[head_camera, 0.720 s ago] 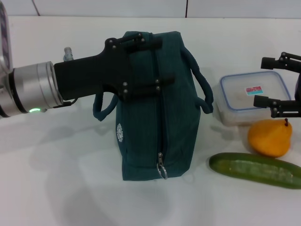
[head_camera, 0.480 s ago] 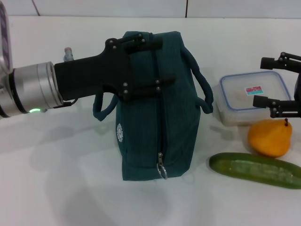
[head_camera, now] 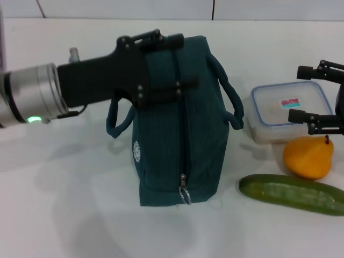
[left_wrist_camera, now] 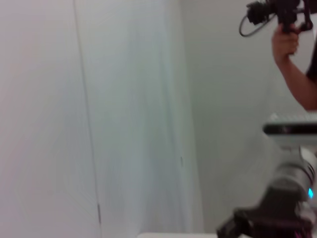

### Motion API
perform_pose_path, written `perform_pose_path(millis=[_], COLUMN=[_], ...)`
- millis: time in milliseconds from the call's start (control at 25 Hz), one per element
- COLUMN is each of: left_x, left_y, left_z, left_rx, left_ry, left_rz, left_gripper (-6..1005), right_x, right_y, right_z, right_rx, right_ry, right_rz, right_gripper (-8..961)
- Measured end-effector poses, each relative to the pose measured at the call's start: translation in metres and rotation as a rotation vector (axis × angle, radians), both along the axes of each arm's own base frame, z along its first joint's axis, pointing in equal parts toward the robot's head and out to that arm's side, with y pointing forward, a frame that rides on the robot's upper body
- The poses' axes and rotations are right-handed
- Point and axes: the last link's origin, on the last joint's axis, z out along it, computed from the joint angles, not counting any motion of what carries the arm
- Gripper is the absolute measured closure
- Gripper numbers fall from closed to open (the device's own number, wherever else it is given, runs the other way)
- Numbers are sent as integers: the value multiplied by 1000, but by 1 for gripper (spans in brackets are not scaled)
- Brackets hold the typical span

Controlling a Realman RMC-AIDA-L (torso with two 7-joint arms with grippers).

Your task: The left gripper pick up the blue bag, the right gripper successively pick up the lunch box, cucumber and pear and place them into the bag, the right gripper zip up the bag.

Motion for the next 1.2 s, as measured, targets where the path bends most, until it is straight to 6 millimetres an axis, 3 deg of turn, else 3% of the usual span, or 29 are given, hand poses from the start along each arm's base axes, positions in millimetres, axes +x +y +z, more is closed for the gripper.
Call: perform_pose_path(millis=[200, 320, 840, 1200], left_x=[17, 30, -1, -14], left_y=[4, 4, -5, 3], left_z=[27, 49, 47, 44], left_rx=[-43, -109, -275, -246], left_ry=[-17, -1, -2, 39], left_rz=[80, 214, 534, 644], left_gripper=[257, 261, 277, 288], right_x=[-1, -2, -9, -12], right_y=[0, 1, 4, 5], right_z=[2, 3, 1, 0], right_rx=[-6, -3, -6, 0], right_ry=[2, -1, -13, -19], right_rz=[5, 9, 41, 61], right_gripper=[99, 99, 98, 99])
